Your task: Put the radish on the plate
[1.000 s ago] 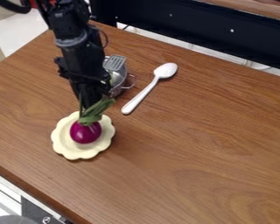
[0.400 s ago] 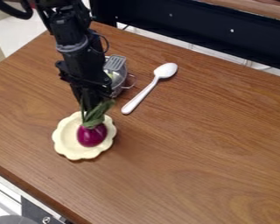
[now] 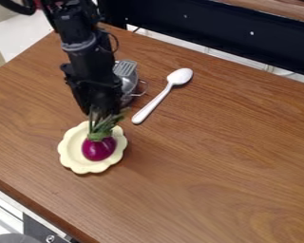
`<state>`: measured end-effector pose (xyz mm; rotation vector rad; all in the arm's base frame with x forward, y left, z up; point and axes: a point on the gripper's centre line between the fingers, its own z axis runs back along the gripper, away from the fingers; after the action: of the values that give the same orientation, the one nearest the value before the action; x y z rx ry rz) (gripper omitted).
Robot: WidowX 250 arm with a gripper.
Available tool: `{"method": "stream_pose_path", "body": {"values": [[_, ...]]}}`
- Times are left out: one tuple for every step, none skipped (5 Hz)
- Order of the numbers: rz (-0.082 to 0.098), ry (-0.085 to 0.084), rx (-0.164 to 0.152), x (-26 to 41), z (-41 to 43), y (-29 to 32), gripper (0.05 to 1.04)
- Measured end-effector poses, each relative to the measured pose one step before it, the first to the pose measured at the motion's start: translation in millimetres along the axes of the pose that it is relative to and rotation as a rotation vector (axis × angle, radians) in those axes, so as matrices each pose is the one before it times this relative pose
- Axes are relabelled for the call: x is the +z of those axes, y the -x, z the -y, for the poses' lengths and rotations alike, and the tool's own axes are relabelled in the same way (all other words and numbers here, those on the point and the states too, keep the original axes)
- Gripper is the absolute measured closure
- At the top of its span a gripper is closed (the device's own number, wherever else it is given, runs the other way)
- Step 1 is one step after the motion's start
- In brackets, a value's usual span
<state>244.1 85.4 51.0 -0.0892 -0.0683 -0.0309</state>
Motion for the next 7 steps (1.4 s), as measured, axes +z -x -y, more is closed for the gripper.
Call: {"method": "stream_pose_path", "body": {"values": [[0.0014, 0.0276, 0.0487, 13.22, -0.4, -2.71, 0.093], [0.0046, 0.0001, 0.0339, 16.41, 0.75, -2.64, 0.085], [-0.0052, 0.0313, 0.037, 12.57, 2.79, -3.99, 0.085], [0.0279, 0.0047, 0.0454, 1.21, 12.9, -7.13, 0.085], [0.0596, -0.0083, 0.0474, -5.23, 26.78, -15.13, 0.085], [0.0153, 0.0045, 0.0082, -6.83, 23.84, -15.17, 0.085], [0.0189, -0.0189, 0.0233, -4.1, 19.01, -6.61, 0.085]]}}
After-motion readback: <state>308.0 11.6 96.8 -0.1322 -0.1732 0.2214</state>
